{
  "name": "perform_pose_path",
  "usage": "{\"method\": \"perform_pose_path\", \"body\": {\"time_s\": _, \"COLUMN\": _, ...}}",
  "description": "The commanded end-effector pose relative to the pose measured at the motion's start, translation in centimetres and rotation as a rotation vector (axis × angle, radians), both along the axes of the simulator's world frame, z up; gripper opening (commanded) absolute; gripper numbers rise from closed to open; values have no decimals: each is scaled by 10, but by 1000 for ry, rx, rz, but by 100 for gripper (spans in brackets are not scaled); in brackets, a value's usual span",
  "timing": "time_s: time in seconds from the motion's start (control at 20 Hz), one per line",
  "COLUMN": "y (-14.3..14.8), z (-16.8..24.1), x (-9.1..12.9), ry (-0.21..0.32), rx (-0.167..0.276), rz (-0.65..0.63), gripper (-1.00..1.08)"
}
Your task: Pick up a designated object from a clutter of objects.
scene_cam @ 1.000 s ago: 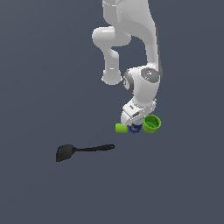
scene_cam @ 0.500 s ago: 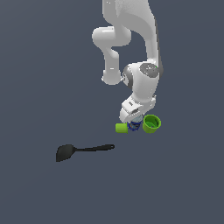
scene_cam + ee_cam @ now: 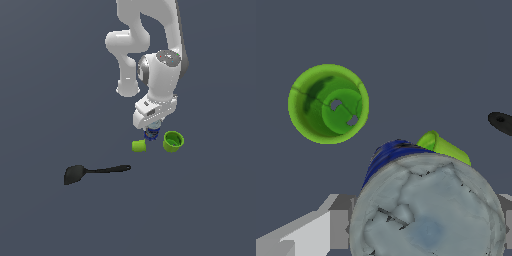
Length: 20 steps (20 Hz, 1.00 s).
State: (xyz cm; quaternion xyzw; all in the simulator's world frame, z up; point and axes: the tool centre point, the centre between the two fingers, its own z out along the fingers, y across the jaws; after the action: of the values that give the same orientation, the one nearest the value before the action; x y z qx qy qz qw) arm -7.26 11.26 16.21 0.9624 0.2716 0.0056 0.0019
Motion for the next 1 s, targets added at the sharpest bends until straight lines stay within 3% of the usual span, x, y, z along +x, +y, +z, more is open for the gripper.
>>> {"method": "perform_pose_path", "body": {"time_s": 0.0, "y": -6, "z": 21, "x": -5, "ry": -3, "rx": 2, "rz": 0, "gripper": -100}}
{"method": "perform_pose_path", "body": {"time_s": 0.95, "y": -55, "z": 187, "x": -52, "ry": 7, "rx": 4, "rz": 0, "gripper": -100}}
